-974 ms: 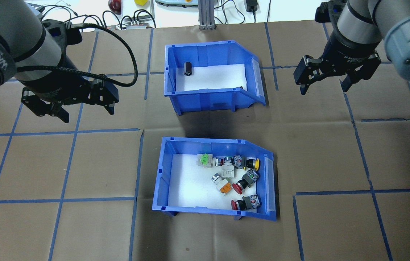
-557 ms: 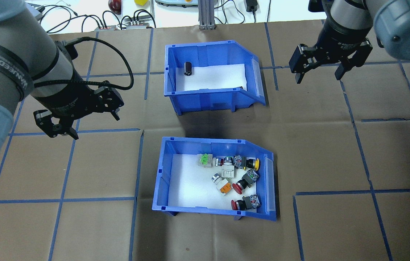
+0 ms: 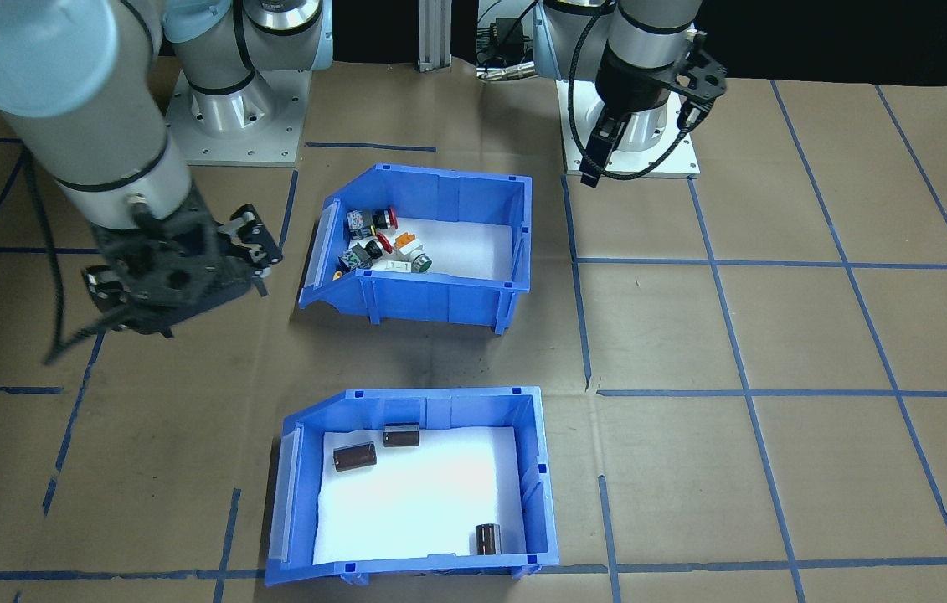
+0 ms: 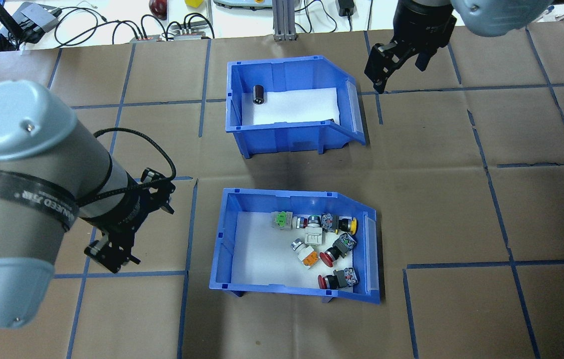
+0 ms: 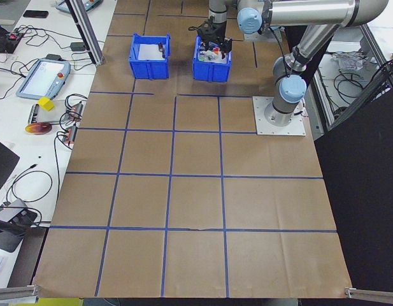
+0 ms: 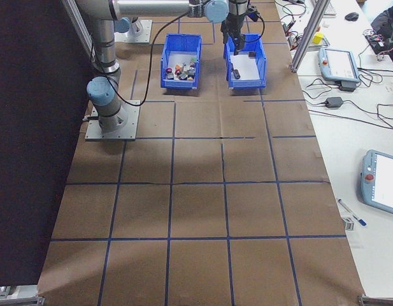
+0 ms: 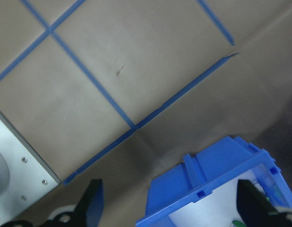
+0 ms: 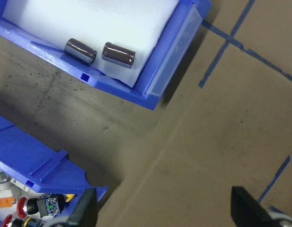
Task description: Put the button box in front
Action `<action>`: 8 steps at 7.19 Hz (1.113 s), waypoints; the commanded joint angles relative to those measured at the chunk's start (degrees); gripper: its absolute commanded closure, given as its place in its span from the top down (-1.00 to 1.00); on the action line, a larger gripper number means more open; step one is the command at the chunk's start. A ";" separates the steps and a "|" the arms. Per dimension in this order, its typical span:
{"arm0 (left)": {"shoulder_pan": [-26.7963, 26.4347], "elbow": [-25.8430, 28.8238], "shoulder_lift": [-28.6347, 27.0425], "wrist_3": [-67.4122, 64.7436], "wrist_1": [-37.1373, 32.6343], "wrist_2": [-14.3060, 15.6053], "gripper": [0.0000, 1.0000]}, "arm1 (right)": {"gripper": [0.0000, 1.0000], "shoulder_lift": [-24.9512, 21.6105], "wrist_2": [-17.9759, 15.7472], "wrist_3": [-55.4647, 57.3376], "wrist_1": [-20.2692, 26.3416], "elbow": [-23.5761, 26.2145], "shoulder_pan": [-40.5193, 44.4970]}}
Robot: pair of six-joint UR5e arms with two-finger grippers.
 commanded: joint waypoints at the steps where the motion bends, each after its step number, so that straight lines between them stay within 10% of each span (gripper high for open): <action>1: -7.75 -4.28 1.59 -20.21 0.47 -2.33 0.98 | 1.00 5.45 -0.24 -13.66 -1.36 -4.17 7.51; 5: -25.08 -4.81 -13.85 -42.69 18.60 -4.54 0.97 | 1.00 11.79 0.54 -37.04 -7.67 -5.77 13.26; 8: -25.73 -4.90 -16.24 -42.54 19.45 -4.62 0.97 | 1.00 16.53 0.55 -39.73 -11.19 -5.60 15.62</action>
